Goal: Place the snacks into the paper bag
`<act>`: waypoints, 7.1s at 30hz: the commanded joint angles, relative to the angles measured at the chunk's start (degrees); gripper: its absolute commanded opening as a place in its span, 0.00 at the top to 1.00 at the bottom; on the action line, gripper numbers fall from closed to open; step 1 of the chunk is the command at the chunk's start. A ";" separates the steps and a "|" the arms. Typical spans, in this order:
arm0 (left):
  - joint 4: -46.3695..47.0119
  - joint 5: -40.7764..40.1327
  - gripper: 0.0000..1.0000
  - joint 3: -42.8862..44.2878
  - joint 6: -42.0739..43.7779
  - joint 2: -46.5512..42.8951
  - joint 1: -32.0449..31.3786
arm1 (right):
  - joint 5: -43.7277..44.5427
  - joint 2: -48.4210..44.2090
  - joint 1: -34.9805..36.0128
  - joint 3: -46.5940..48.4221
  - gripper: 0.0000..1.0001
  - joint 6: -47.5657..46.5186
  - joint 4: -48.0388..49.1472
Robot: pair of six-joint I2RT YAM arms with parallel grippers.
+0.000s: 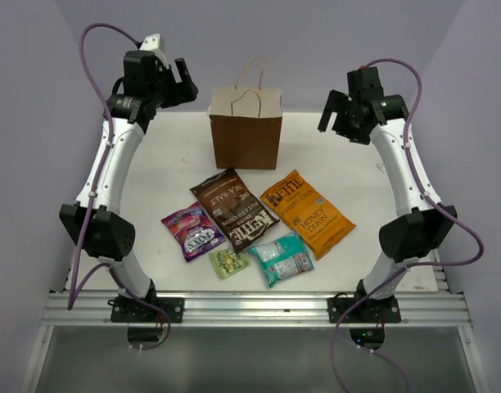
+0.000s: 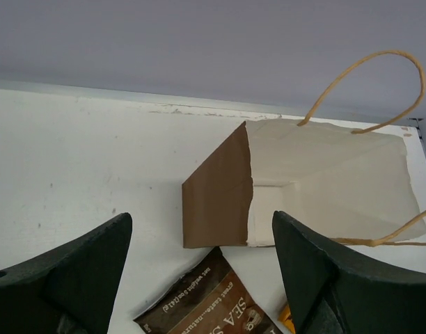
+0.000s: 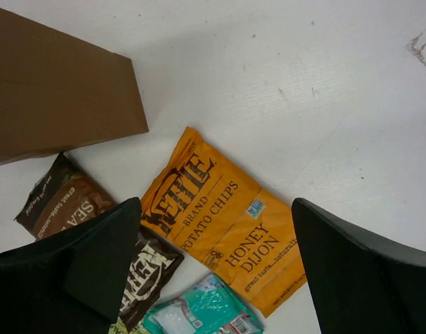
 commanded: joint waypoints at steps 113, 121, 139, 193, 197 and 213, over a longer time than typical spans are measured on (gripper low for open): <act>5.53 12.04 1.00 -2.42 2.24 10.45 -6.32 | -10.95 21.91 13.28 38.31 1.00 2.13 74.78; 5.70 12.04 1.00 -2.16 2.07 10.80 -6.85 | -13.50 19.53 13.98 35.23 1.00 5.90 76.72; 6.75 11.07 1.00 -6.11 1.81 8.26 -7.38 | -16.31 17.69 16.79 26.18 1.00 7.40 77.24; 4.74 8.26 1.00 2.94 3.12 15.20 -7.29 | -25.16 -10.44 18.37 -22.31 0.02 -18.45 42.87; 4.30 7.91 1.00 2.33 3.91 14.58 -7.29 | -28.51 -5.72 18.81 -32.78 0.02 -18.52 44.90; 3.16 6.15 1.00 -1.54 4.44 10.80 -7.29 | -39.16 16.98 21.10 -30.16 0.05 -19.23 47.63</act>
